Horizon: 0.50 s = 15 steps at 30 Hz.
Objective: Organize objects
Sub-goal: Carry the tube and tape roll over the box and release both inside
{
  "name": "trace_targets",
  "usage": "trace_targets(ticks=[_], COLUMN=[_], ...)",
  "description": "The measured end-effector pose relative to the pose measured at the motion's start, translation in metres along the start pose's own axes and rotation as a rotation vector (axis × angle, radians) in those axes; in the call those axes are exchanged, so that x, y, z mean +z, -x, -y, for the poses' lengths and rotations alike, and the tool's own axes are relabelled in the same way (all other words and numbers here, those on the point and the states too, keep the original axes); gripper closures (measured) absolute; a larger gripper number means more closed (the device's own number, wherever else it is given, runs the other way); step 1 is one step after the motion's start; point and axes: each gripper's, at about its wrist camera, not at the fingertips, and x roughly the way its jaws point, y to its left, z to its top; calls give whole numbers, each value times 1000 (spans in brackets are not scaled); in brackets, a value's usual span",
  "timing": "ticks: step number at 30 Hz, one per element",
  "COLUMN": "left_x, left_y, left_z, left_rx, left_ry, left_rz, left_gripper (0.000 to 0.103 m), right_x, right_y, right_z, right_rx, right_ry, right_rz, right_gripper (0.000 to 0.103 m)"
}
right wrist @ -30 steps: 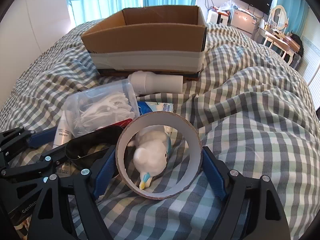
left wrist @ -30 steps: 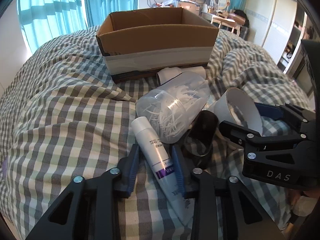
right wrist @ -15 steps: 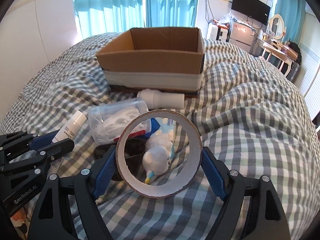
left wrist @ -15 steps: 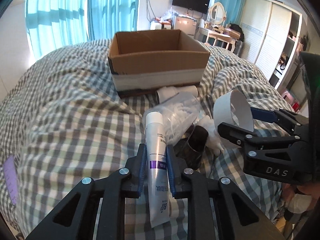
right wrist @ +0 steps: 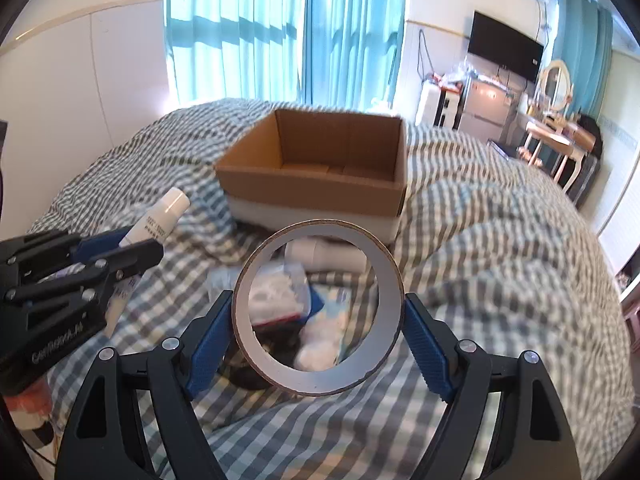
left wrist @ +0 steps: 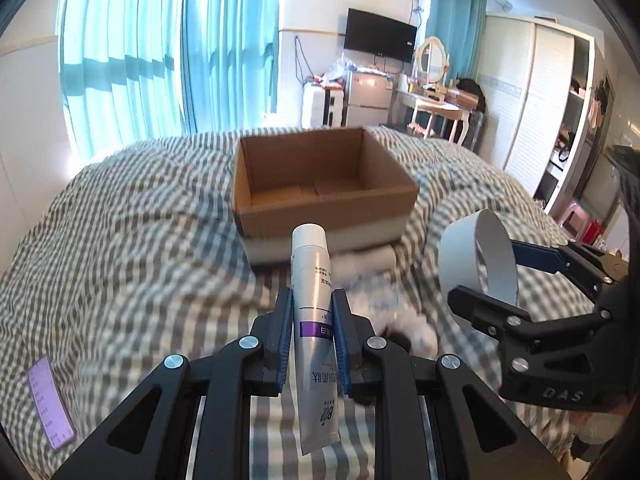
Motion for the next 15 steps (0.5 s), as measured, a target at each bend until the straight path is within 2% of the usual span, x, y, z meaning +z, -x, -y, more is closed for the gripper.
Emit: trace_targets(ticks=[7, 15], left_x=[44, 106], left_y=[3, -8], left_z=[-1, -12], left_rx=[-14, -11], left_ry=[-27, -29], left_rz=[54, 93], left_gripper=[84, 84], right_x=[44, 113], right_y=[18, 26], right_z=[3, 10], right_rx=[-19, -39], right_ry=[46, 69], right_rz=[67, 145], right_gripper=[22, 22])
